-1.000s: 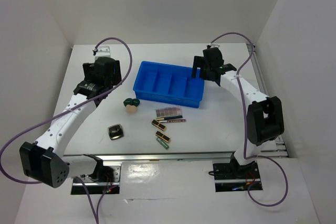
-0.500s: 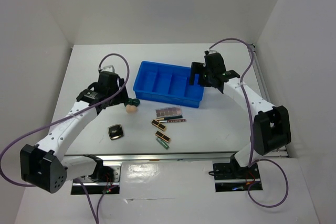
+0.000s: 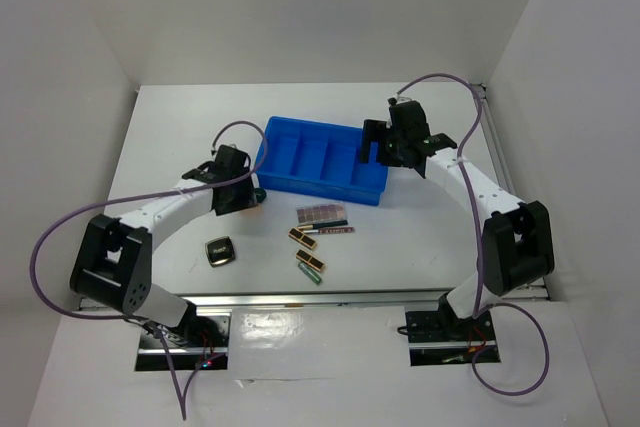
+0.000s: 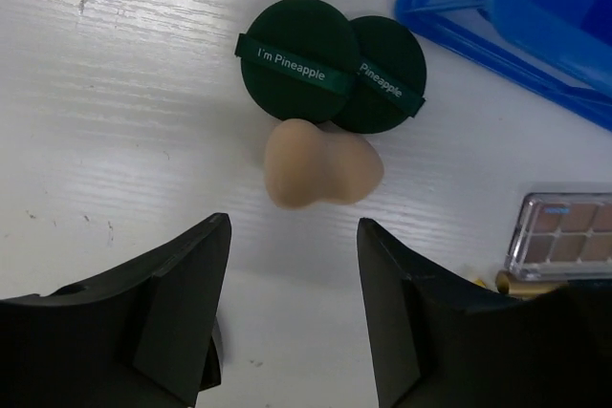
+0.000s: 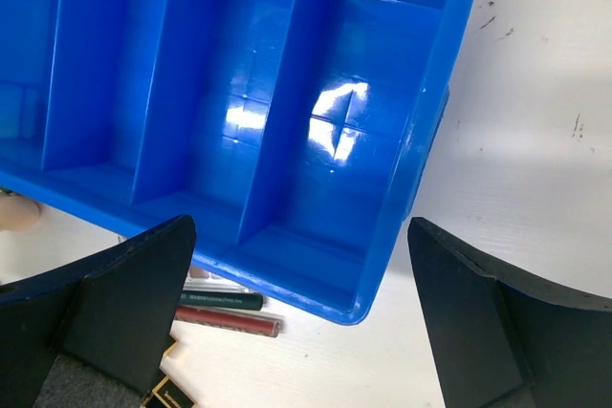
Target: Organize the makeup
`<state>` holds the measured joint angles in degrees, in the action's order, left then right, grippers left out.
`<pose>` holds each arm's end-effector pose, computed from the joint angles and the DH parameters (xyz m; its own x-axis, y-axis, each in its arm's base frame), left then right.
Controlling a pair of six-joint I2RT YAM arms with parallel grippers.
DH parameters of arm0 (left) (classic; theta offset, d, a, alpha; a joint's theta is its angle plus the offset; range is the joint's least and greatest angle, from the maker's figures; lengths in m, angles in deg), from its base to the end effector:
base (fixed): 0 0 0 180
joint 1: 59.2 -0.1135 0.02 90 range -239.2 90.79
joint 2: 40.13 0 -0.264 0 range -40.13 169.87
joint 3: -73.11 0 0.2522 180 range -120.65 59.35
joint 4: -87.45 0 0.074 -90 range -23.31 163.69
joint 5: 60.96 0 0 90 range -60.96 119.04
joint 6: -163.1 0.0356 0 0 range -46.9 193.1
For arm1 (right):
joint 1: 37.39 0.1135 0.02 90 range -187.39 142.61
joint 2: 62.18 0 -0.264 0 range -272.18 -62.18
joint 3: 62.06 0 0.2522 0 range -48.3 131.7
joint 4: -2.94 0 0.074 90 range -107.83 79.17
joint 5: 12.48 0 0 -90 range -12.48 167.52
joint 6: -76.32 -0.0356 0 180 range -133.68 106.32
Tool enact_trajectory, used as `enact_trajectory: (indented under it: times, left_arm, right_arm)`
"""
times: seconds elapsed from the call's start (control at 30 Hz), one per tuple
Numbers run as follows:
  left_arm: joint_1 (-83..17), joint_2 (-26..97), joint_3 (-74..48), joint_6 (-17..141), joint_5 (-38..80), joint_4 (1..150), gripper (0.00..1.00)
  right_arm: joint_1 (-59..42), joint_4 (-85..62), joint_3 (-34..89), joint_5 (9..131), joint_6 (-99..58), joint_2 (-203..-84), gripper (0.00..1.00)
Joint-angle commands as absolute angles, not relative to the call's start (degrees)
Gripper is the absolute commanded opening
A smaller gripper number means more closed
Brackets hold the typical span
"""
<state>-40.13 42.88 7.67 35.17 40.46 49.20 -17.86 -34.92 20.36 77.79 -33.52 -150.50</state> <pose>0.2759 -0.0879 0.2093 -0.7490 -0.3786 -0.5438 -0.3109 0.9255 -0.2161 0.3226 0.1143 0.2757 -0.7255 0.1028 -0.6805 -0.0902 0.9661 0.2421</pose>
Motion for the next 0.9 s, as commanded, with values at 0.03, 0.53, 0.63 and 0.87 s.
enact_trajectory:
  times: [0.03, 0.53, 0.63, 0.87]
  left_arm:
    - [-40.57, 45.82, 6.35, 34.95, 43.54, 53.12, 0.68]
    - [-41.98, 40.32, 3.29, 36.62, 40.54, 48.83, 0.0]
    - [-41.98, 36.0, 1.09, 38.38, 39.41, 43.91, 0.0]
    - [-41.98, 31.23, -8.39, 44.98, 25.29, 41.87, 0.0]
  right_arm:
    - [-17.35, -35.79, 21.92, 78.75, -32.84, -149.55, 1.0]
    - [-17.35, -36.84, 22.54, 81.12, -32.84, -149.55, 1.0]
    - [-17.35, -36.84, 22.54, 81.12, -32.84, -149.55, 1.0]
    - [-17.88, -37.46, 23.85, 82.26, -32.84, -149.55, 1.0]
